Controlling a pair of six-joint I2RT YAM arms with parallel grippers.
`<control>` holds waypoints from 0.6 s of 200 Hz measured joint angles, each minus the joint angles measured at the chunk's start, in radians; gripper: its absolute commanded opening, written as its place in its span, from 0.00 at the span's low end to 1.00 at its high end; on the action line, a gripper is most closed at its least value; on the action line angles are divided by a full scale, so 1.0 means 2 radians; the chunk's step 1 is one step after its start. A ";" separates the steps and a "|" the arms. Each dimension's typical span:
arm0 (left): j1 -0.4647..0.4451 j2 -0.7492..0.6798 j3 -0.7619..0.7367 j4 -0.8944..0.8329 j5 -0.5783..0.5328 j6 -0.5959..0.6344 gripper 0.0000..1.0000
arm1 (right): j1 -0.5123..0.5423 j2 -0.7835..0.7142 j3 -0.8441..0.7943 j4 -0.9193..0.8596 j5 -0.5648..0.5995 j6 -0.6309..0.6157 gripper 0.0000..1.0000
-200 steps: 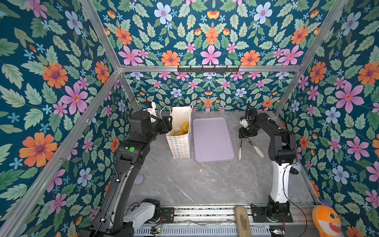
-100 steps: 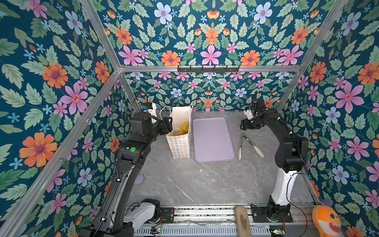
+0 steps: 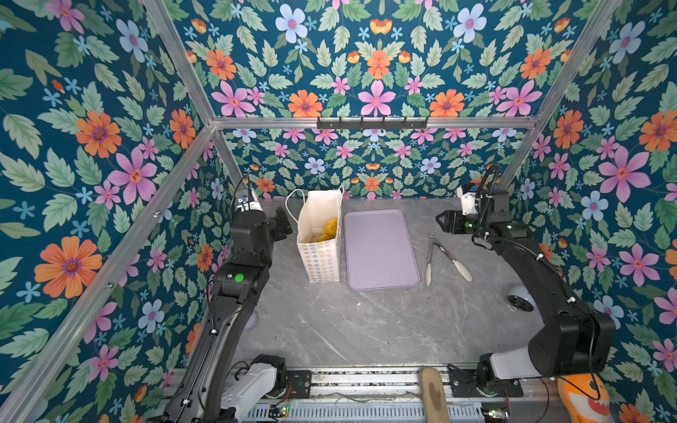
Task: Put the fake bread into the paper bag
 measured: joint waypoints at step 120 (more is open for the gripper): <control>0.197 0.016 -0.269 0.213 0.054 -0.013 0.99 | 0.000 -0.105 -0.250 0.244 0.158 0.067 0.84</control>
